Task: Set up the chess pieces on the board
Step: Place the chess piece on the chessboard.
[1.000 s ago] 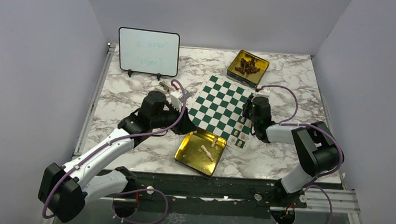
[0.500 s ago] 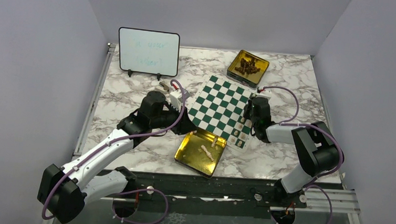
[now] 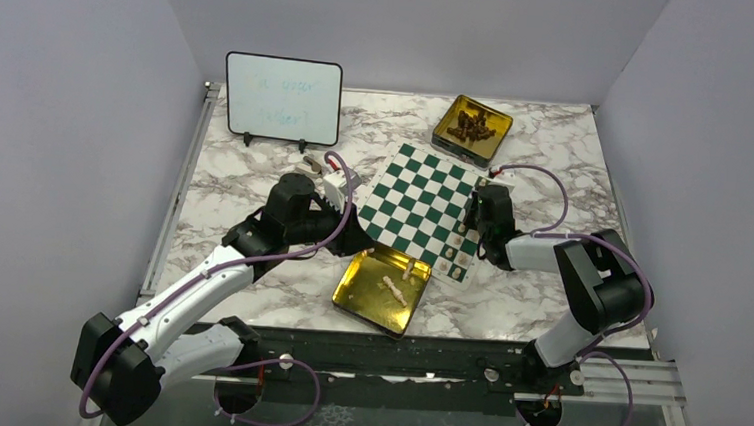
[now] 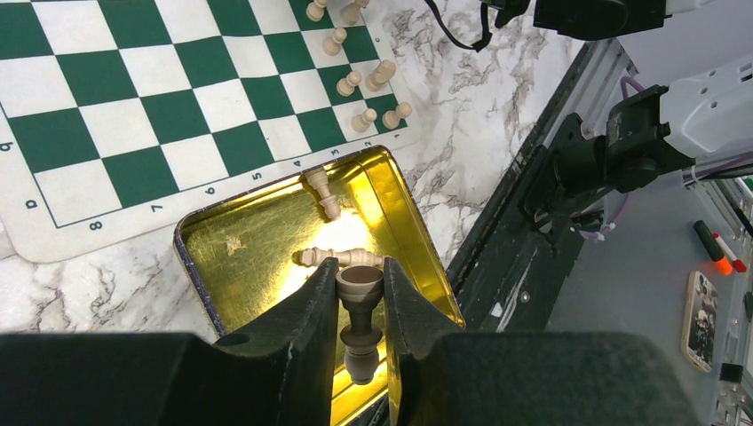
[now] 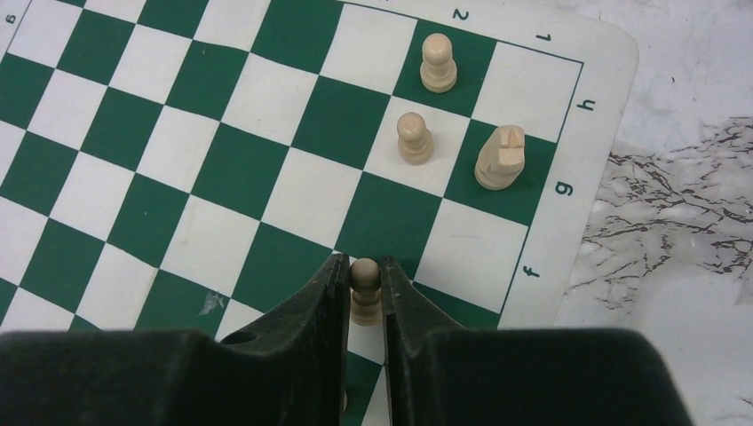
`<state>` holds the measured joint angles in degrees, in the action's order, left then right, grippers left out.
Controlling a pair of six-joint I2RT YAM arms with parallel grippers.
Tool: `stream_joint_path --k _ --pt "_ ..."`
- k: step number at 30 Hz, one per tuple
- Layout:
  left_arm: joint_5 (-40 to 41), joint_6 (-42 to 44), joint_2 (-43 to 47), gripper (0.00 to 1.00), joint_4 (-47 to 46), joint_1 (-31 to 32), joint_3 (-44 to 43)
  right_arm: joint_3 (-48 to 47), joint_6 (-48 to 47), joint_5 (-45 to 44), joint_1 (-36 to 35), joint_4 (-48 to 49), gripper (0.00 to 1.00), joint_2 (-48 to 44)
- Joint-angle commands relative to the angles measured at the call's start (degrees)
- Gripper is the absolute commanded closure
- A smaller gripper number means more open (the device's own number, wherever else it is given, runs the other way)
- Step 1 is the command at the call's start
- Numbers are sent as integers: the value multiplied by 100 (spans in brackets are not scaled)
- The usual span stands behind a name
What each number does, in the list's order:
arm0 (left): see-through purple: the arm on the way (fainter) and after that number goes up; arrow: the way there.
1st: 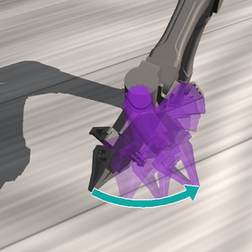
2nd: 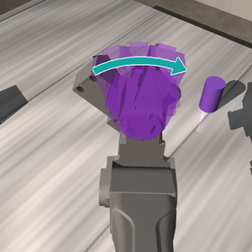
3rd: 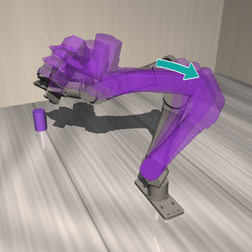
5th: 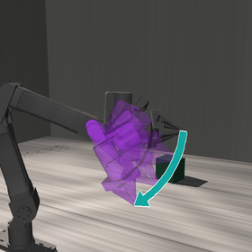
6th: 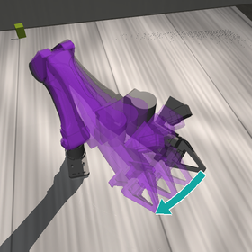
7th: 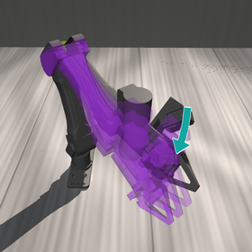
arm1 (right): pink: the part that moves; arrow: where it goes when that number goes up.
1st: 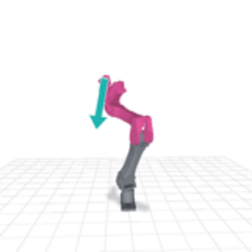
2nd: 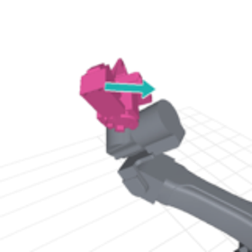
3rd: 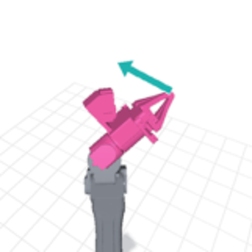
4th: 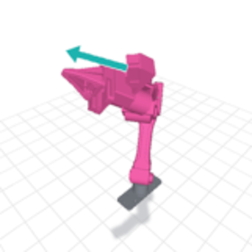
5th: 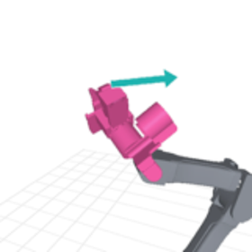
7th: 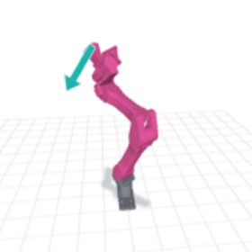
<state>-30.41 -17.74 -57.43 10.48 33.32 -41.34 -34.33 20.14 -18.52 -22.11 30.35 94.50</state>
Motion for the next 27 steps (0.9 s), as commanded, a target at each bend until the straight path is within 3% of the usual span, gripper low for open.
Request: stream_joint_path --k 1,9,14,27 --pt "-26 86 133 77 7 -27 74 -101 60 -95 14 -29 76 53" --pt "-8 86 108 77 7 -29 74 -100 69 -38 22 -45 73 41" --pt "26 95 106 77 13 -30 72 -97 40 -23 19 -106 80 -30" --pt "27 104 107 77 24 -36 73 -954 191 -126 22 -1812 77 -114"
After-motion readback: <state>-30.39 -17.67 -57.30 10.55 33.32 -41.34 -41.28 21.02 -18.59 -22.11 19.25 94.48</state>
